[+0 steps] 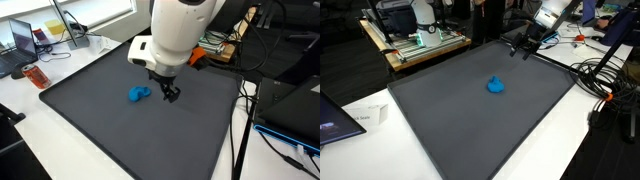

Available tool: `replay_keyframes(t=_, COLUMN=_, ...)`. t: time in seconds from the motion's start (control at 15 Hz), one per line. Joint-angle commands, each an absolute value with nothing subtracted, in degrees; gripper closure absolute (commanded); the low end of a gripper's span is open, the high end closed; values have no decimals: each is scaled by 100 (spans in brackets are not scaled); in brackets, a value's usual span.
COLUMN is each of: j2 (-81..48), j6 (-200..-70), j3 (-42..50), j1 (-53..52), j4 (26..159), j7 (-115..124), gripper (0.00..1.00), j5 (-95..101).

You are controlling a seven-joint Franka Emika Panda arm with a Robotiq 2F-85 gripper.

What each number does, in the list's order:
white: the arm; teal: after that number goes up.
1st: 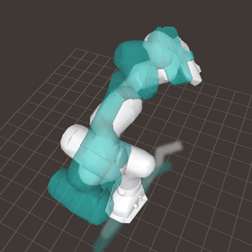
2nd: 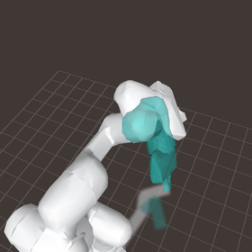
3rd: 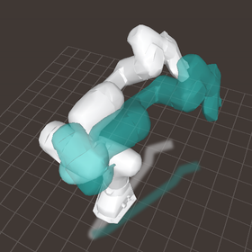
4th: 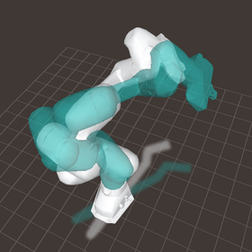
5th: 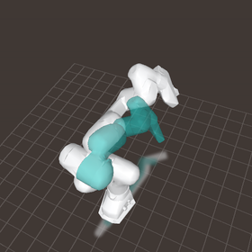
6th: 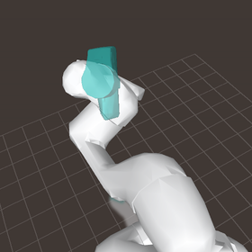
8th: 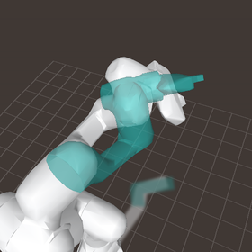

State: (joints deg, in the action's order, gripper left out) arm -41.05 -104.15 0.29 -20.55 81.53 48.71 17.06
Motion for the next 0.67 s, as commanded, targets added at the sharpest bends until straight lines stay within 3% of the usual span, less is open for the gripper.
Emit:
replay_keyframes(t=0.0, j2=-4672, j6=-9942, j3=214, j1=-2227, j4=7365, j7=5271, gripper=0, j5=1799)
replay_keyframes(t=0.6, j2=-5491, j6=-9655, j3=307, j1=-1978, j4=6432, j7=4760, gripper=0, j5=1672)
